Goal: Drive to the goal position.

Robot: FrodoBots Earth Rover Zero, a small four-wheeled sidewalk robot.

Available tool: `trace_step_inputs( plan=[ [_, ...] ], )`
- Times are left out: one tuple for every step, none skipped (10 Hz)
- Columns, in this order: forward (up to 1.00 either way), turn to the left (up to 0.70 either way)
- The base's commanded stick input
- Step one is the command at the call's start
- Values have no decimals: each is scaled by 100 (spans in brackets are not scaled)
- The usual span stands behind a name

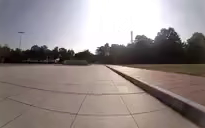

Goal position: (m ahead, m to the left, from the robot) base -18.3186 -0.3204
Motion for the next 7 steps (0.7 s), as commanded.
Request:
trace_step_inputs(
  plan=[
    [70,1],
    [70,1],
    [70,1],
    [70,1],
    [70,-5],
    [70,-34],
    [70,-34]
  ],
)
